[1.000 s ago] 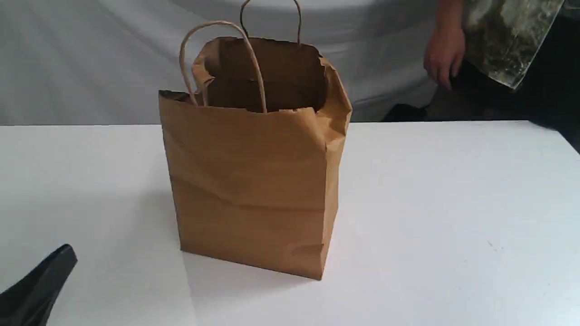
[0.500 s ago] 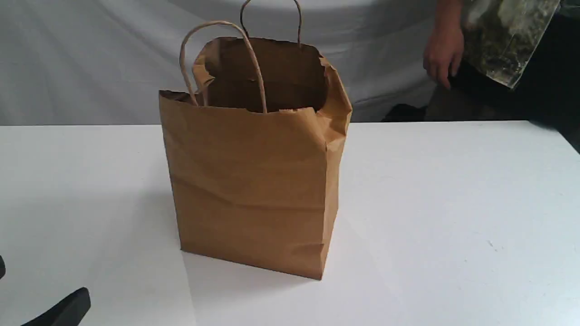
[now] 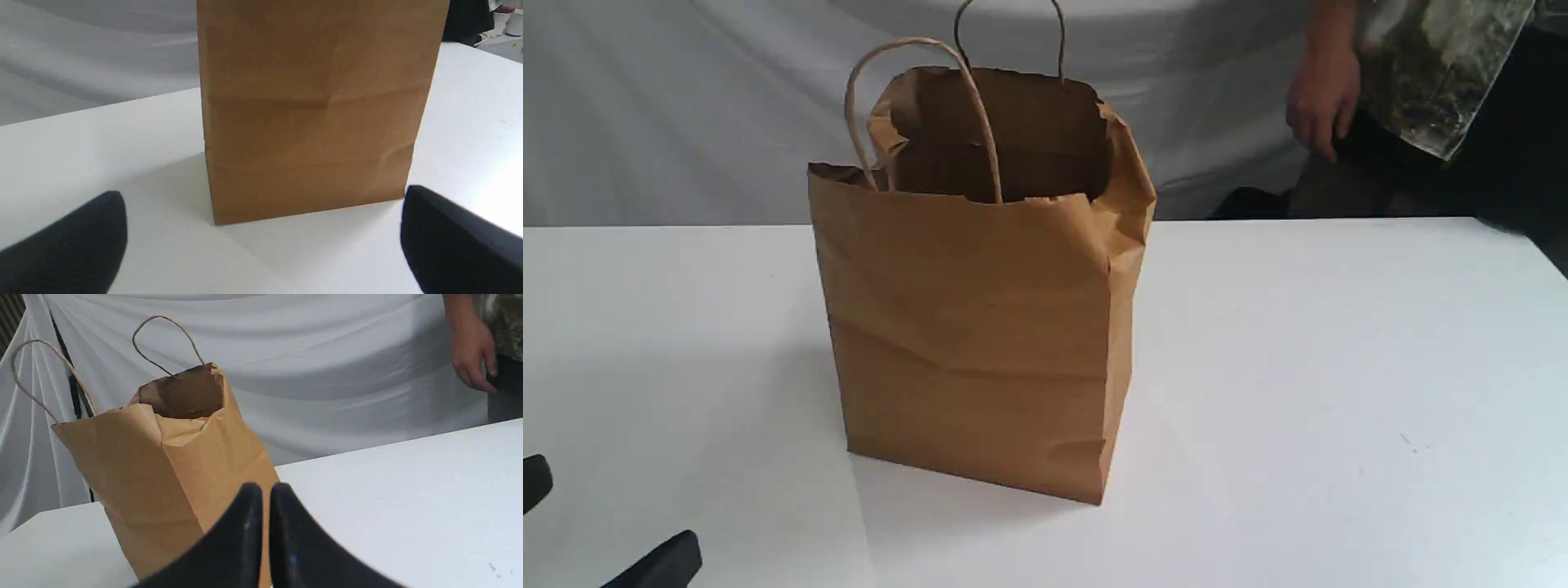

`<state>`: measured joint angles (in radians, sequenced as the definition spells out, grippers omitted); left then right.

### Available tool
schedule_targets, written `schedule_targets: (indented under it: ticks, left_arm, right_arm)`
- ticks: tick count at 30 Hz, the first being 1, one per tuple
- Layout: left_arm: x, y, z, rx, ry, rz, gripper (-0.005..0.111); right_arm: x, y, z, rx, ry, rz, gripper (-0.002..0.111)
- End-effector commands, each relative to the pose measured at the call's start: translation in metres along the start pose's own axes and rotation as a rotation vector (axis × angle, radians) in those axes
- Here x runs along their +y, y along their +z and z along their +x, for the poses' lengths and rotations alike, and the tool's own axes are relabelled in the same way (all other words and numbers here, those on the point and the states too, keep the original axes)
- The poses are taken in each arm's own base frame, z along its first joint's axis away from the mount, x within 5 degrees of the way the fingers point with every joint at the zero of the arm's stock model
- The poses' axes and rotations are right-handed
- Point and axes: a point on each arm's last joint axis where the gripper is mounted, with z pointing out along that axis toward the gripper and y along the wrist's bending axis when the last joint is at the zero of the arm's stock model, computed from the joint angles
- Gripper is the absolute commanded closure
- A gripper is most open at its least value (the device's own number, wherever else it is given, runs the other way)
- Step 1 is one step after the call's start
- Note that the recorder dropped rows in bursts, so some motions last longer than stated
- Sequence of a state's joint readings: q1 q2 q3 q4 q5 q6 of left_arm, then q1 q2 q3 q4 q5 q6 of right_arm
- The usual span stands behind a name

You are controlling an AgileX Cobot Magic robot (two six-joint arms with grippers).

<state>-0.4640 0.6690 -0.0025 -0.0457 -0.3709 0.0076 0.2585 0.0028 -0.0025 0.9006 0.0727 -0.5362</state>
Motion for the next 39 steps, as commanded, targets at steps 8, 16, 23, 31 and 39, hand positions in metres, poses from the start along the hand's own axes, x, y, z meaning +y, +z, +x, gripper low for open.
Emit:
schedule_targets:
  ticks: [8, 16, 23, 31, 39]
  left_arm:
    - [-0.001, -0.009, -0.007, -0.077, -0.004, 0.011, 0.016]
    - [-0.001, -0.038, -0.028, -0.36, 0.086, 0.002, 0.016]
    - [0.004, -0.063, -0.038, -0.565, 0.19, -0.114, 0.016]
    - [0.017, -0.068, -0.035, -0.563, 0.007, -0.253, 0.016]
    - [0.021, -0.069, -0.022, -0.447, 0.003, -0.365, 0.016]
  right_arm:
    - [0.0, 0.0, 0.001, 0.006, -0.01, -0.005, 0.105]
    - [0.0, 0.0, 0.001, 0.006, -0.01, -0.005, 0.105]
    - [0.0, 0.0, 0.001, 0.006, -0.01, -0.005, 0.105]
    - [0.0, 0.0, 0.001, 0.006, -0.01, -0.005, 0.105]
    - [0.0, 0.0, 0.001, 0.004, -0.01, -0.004, 0.105]
